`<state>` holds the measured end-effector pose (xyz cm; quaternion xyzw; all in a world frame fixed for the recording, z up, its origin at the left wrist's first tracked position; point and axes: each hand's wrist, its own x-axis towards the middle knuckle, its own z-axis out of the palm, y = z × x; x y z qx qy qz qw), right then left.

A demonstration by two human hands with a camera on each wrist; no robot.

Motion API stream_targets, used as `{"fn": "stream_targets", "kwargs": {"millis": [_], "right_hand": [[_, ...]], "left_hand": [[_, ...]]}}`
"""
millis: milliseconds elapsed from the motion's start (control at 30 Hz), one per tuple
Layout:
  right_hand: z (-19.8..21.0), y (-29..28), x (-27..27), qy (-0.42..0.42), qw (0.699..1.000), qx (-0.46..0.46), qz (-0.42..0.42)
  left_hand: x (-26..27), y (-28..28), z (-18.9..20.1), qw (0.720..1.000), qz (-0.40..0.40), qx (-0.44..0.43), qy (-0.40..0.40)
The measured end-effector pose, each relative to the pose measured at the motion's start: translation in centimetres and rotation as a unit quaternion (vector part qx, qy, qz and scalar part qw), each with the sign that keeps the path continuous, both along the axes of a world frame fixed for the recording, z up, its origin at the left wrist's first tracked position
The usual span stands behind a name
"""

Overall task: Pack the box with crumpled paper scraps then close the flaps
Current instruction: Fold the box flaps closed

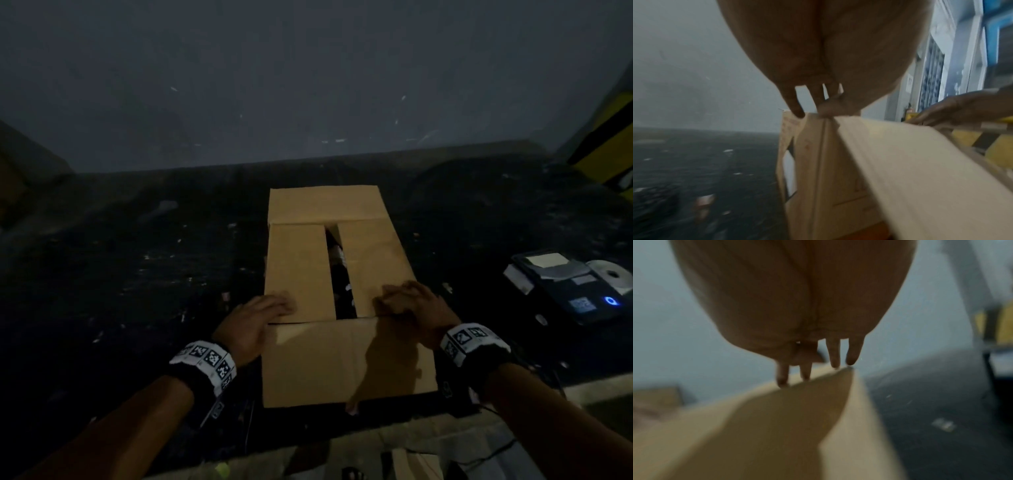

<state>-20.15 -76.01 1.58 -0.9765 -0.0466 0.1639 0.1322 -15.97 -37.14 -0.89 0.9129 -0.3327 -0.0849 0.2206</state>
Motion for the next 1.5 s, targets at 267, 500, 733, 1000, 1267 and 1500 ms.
{"fn": "stream_targets", "kwargs": {"millis": [267,500,733,1000,1267,1500], "right_hand": [[1.7,-3.9,-1.7,0.045,0.991,-0.105,0.069],[0.2,-8.0,-1.4,0.035,0.99,-0.061,0.12],[0.9,-4.7,-0.4,-0.041,0.96,0.225,-0.163],[-1.0,-3.5,3.8,-0.094,0.963,0.178,-0.179],[0.3,-4.9,12.2,-0.019,0.985,0.132,-0.109],[0.2,-5.0,23.3,0.016,0.976,0.148,-0.162]], "left_hand": [[0.3,3.1,-0.4,0.998,-0.035,0.054,-0.022],[0.7,3.9,-0.2,0.996,-0.071,0.042,-0.039],[0.0,0.0,1.6,0.97,0.188,-0.151,0.039],[2.6,-4.2,0.5,0.972,0.196,-0.024,-0.125],[1.8,-8.3,-1.6,0.973,0.151,0.143,-0.1],[1.7,-8.5,-1.1,0.971,0.154,0.152,-0.098]]}}
